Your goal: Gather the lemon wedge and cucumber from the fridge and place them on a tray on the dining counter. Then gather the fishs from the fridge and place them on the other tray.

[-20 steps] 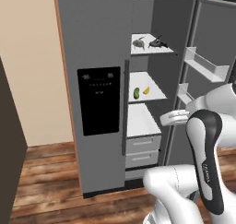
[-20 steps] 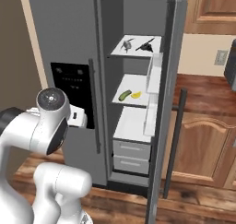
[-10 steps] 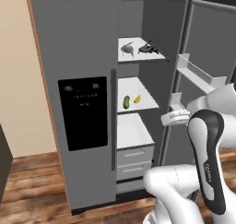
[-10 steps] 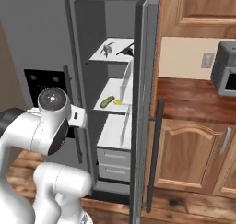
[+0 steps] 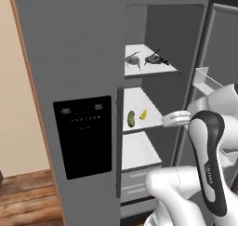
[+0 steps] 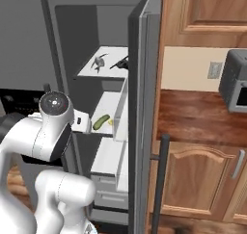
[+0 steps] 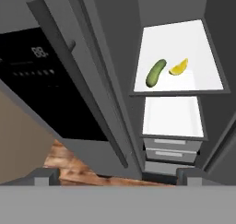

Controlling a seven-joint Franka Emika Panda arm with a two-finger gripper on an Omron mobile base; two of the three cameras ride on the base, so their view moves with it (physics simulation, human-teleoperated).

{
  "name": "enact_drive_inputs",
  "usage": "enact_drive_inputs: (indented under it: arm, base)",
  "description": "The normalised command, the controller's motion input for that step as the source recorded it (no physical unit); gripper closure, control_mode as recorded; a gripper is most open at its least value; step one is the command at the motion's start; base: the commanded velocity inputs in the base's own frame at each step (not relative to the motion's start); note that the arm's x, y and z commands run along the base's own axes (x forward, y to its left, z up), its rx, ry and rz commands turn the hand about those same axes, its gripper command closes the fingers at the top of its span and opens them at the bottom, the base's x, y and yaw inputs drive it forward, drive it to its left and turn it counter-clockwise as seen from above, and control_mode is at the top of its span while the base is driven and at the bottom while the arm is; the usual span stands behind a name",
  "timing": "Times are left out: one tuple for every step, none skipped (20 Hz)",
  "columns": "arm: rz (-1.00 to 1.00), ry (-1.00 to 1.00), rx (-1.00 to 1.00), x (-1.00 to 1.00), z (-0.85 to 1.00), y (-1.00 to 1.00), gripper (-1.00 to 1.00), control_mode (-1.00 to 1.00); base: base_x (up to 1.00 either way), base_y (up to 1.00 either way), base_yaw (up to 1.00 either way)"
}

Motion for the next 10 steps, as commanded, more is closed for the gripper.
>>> enact_drive_inputs:
  arm:
    - [0.0, 0.0, 0.0, 0.0, 0.0, 0.0, -1.0, 1.0]
    - [0.0, 0.0, 0.0, 0.0, 0.0, 0.0, -1.0, 1.0]
    - [0.0, 0.0, 0.0, 0.0, 0.0, 0.0, -1.0, 1.0]
    - [0.0, 0.0, 0.0, 0.0, 0.0, 0.0, -1.0, 1.0]
    - [0.0, 0.0, 0.0, 0.0, 0.0, 0.0, -1.0, 1.0]
    - [0.0, 0.0, 0.0, 0.0, 0.0, 0.0, -1.0, 1.0]
    - [0.0, 0.0, 0.0, 0.0, 0.0, 0.0, -1.0, 1.0]
    - [0.0, 0.0, 0.0, 0.0, 0.0, 0.0, -1.0, 1.0]
    - [0.0, 0.0, 0.0, 0.0, 0.0, 0.0, -1.0, 1.0]
    - [0.0, 0.0, 0.0, 0.0, 0.0, 0.0, -1.0, 1.0]
  base:
    - [0.42, 0.0, -0.15]
    - [0.44, 0.0, -0.16]
    - [0.46, 0.0, -0.16]
    - [0.46, 0.0, -0.16]
    - [0.49, 0.0, -0.17]
    - [0.5, 0.0, -0.17]
    - [0.51, 0.0, -0.18]
    - [0.51, 0.01, -0.18]
    - [0.51, 0.01, -0.18]
    - [0.52, 0.04, -0.18]
